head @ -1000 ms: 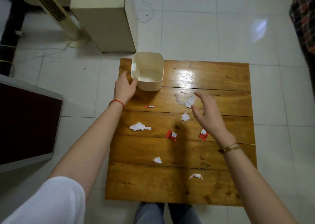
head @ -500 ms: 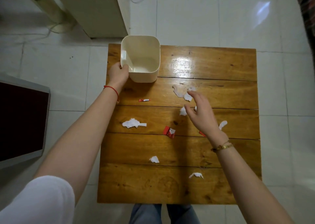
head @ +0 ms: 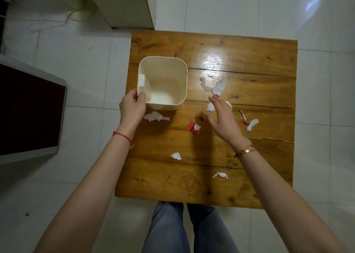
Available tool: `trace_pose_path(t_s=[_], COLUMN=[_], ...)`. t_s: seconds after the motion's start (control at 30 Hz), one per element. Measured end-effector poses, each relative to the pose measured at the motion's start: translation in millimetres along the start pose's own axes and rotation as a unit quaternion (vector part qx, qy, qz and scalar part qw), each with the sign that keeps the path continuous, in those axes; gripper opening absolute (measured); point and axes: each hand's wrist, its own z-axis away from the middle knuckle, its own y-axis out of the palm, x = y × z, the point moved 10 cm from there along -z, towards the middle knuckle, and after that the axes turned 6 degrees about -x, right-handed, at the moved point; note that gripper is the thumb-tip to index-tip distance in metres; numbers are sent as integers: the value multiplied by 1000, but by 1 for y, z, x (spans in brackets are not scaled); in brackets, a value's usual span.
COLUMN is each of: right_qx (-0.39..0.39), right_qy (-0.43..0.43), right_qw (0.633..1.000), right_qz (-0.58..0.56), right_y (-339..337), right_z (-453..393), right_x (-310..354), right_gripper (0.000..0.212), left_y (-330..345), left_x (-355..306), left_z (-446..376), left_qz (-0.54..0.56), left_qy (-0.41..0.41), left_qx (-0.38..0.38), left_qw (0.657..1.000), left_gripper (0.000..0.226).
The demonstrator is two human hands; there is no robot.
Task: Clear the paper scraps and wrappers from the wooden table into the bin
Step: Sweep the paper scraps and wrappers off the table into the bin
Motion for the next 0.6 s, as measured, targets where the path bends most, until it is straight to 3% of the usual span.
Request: trace_pose_path(t_s=[0.23,0.6], right_qx=[49,41], right_qy=[-22,-69], right_qw=[998,997], right_qz=[14,20], right_y=[30,51], right_z=[37,79], right_x=[-6,-11], right_gripper=[52,54], left_y=[-31,-41], left_x=[48,102], left_z=[101,238], left_qz=[5,19], left_qy=[-37,-71], left_qx=[-25,-7], left_qw=[999,997], left_gripper=[32,18])
